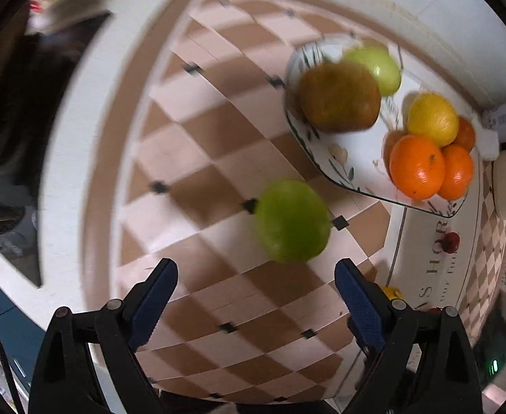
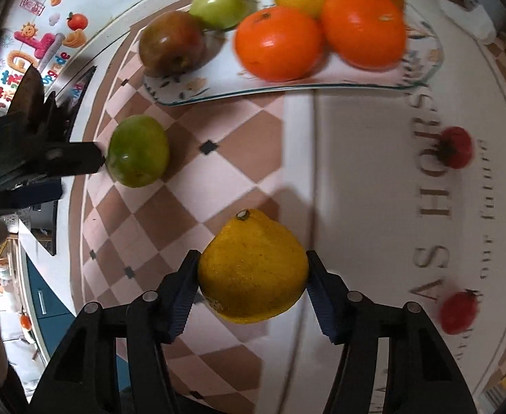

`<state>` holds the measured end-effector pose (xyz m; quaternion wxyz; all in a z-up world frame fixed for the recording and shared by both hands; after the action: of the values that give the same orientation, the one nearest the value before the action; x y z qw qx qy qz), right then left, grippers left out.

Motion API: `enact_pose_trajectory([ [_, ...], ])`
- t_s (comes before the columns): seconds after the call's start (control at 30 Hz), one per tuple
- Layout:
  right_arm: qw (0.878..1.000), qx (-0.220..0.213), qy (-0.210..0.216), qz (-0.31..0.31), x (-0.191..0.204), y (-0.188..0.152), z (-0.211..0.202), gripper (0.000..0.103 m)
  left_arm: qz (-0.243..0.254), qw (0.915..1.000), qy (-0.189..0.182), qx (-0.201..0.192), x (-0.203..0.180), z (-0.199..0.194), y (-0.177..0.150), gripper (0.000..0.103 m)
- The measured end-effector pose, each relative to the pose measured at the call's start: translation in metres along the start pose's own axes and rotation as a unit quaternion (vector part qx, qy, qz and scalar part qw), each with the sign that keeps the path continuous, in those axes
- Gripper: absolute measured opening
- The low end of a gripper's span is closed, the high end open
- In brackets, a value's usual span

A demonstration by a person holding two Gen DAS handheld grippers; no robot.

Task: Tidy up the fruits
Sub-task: 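Grasp the green apple with the left tool while the right tool grasps the lemon, then carry the green apple and lemon onto the plate and open both tools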

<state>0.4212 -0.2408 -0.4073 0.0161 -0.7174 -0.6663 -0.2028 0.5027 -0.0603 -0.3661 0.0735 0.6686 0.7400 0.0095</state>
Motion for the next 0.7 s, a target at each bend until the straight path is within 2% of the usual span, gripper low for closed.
enact_pose_trajectory([
  [0.1, 1.000, -0.002, -0.010, 0.010, -0.017, 0.000, -0.010, 0.062, -0.001, 0.9995, -0.005, 0.032, -0.008, 0.026, 0.008, 0.093],
  [0.2, 1.000, -0.002, -0.017, 0.024, -0.036, 0.000, -0.016, 0.062, 0.013, 0.9996, -0.004, 0.026, -0.016, 0.039, 0.014, 0.089],
  [0.23, 0.999, -0.003, -0.019, 0.027, -0.040, 0.000, -0.017, 0.062, 0.020, 0.9996, -0.002, 0.018, -0.019, 0.039, 0.016, 0.080],
  [0.27, 0.999, -0.004, -0.021, 0.030, -0.044, 0.000, -0.018, 0.062, 0.024, 0.9996, -0.001, 0.014, -0.020, 0.040, 0.017, 0.067],
  [0.33, 0.999, -0.003, -0.022, 0.042, -0.054, 0.001, -0.020, 0.062, 0.016, 0.9995, -0.021, 0.014, -0.022, 0.043, 0.017, 0.054],
  [0.5, 0.998, -0.006, -0.019, 0.064, -0.069, -0.001, -0.024, 0.062, 0.038, 0.9992, -0.006, 0.000, -0.032, 0.041, 0.012, 0.054],
  [0.7, 0.997, -0.002, -0.001, 0.081, -0.079, -0.002, -0.026, 0.063, 0.048, 0.9986, -0.019, 0.006, -0.042, 0.034, -0.018, 0.054],
])
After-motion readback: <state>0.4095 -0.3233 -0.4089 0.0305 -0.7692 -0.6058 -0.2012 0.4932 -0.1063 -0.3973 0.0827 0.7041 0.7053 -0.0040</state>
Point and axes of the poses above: each gripper's, at about its wrist camera, not at the fingertips, and z roughly the way its jaws point, x to its left, y to its top, the point moved 1 cm from there along z, roughly the way its jaws point, and after that the axes turned 10 degrees about -x, right-handed, at the moved point
